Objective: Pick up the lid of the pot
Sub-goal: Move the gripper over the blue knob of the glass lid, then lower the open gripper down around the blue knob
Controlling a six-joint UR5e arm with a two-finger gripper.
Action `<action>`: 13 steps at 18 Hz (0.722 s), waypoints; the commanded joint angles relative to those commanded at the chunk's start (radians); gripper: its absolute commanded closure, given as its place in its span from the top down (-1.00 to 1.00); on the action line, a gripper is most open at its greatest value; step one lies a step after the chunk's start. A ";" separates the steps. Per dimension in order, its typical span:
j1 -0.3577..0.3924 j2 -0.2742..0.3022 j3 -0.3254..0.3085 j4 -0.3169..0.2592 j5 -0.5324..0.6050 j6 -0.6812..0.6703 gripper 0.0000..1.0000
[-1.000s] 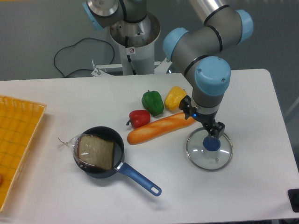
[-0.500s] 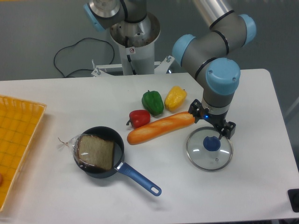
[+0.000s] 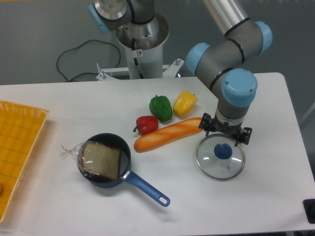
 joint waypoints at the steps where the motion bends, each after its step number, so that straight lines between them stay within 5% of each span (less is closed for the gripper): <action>1: 0.002 -0.006 0.003 0.002 0.000 -0.009 1.00; 13: 0.017 -0.041 0.002 0.034 -0.067 -0.063 1.00</action>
